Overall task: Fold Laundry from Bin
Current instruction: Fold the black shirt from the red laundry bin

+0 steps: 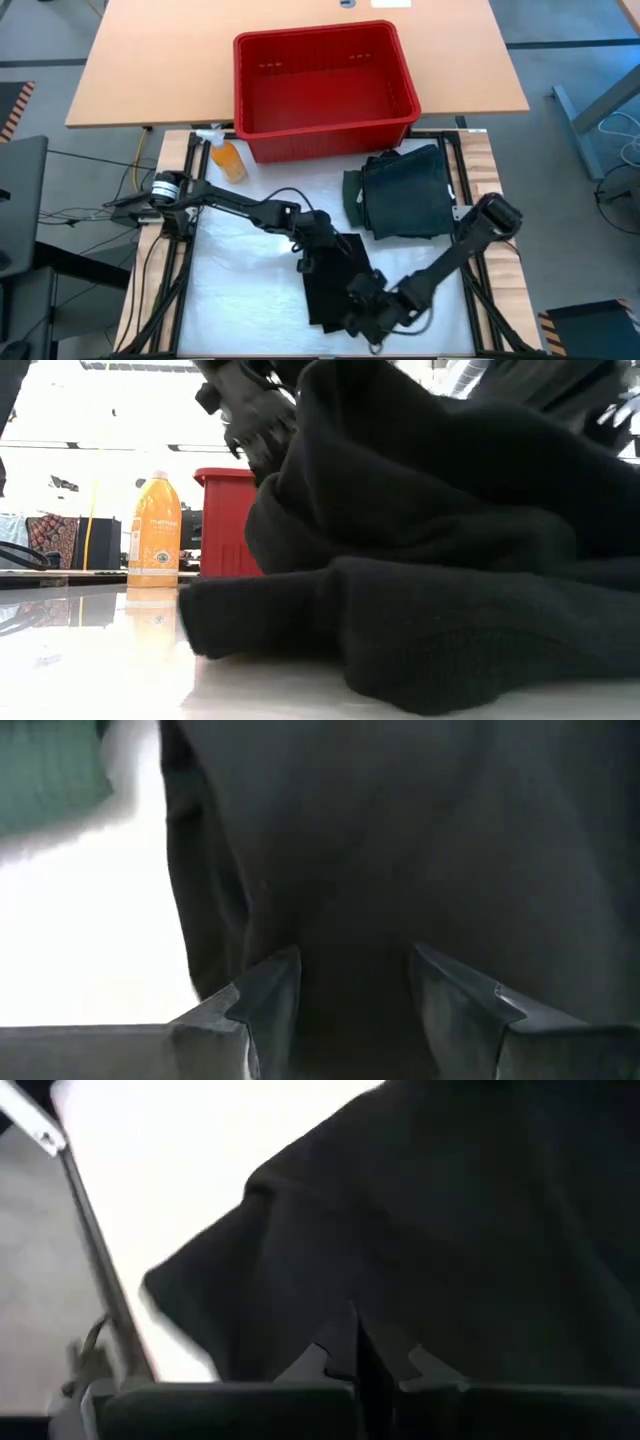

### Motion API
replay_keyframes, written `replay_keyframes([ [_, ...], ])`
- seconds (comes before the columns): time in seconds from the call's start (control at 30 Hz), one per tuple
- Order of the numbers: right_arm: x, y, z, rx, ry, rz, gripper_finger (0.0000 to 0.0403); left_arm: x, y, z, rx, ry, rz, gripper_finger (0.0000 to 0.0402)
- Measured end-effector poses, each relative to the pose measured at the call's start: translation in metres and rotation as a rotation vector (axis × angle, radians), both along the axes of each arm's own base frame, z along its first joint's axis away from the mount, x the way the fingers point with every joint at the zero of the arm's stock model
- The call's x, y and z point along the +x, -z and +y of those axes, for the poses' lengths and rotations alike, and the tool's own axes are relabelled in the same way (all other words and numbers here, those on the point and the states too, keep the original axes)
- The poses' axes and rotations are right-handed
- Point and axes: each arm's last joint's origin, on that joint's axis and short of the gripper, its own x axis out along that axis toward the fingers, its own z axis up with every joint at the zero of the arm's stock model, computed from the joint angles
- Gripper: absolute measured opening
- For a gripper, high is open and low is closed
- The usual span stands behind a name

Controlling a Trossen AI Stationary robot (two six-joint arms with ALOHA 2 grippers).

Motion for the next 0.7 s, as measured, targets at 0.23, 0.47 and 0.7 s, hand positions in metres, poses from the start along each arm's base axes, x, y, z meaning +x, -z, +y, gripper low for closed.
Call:
replay_keyframes([
  [0.23, 0.031, 0.032, 0.001, 0.036, -0.106, -0.05, 0.002, -0.002, 0.004, 0.025, -0.006, -0.098, 0.06, 0.018],
  [0.47, 0.028, 0.017, 0.001, 0.024, -0.198, -0.056, 0.002, -0.017, -0.055, 0.029, -0.03, -0.113, -0.121, 0.018],
  [0.7, 0.003, -0.014, -0.023, -0.122, -0.115, -0.081, 0.002, -0.039, -0.082, -0.024, -0.108, 0.065, -0.229, 0.018],
])
